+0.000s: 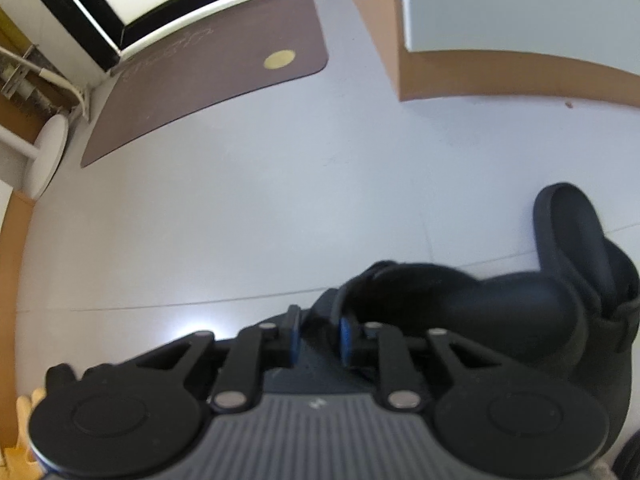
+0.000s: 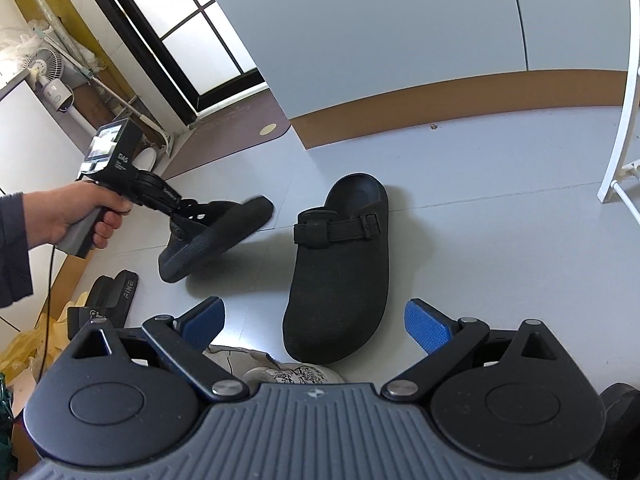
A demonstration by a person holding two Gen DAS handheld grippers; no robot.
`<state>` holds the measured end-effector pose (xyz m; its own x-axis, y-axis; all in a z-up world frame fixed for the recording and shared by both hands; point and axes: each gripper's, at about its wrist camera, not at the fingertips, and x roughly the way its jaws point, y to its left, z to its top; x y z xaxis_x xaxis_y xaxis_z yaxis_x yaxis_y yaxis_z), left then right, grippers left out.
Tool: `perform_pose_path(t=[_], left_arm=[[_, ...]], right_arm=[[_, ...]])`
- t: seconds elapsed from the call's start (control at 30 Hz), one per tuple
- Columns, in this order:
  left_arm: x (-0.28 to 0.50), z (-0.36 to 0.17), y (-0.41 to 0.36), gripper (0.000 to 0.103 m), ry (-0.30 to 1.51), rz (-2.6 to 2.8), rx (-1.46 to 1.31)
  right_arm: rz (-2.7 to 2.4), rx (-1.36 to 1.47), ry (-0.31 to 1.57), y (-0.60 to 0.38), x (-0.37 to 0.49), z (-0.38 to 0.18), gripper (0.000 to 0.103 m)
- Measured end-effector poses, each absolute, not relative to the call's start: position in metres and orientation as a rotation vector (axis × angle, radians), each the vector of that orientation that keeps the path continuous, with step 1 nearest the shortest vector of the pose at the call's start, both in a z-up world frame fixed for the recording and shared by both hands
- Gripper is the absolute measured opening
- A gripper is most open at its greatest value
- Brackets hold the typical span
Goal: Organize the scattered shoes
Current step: 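Lower the clog beside the first clog and open the left tool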
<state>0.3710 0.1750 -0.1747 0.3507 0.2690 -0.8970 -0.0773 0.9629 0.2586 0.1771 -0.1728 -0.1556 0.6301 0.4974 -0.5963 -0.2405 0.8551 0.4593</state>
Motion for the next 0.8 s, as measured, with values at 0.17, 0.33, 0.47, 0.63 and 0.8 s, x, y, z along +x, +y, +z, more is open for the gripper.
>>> perform_pose_path(t=[0.17,0.33,0.47,0.63,0.8], left_arm=[[0.373,-0.196,0.153,0.052,1.272,0.214,0.155],[0.366,-0.185,0.147,0.065,1.275,0.217,0.075],[0.355,-0.145,0.139,0.07,1.249,0.224,0.08],[0.331,-0.083,0.134,0.07,1.201,0.246,0.017],[0.309,0.006,0.122,0.071,1.115,0.234,0.018]], right_arm=[[0.429,0.353,0.791,-0.173,0.178,-0.157,0.1],[0.422,0.354,0.789,-0.179,0.171,-0.143,0.1],[0.414,0.356,0.781,-0.186,0.164,-0.127,0.1],[0.391,0.369,0.801,-0.19,0.156,-0.096,0.1],[0.373,0.378,0.777,-0.195,0.149,-0.037,0.1]])
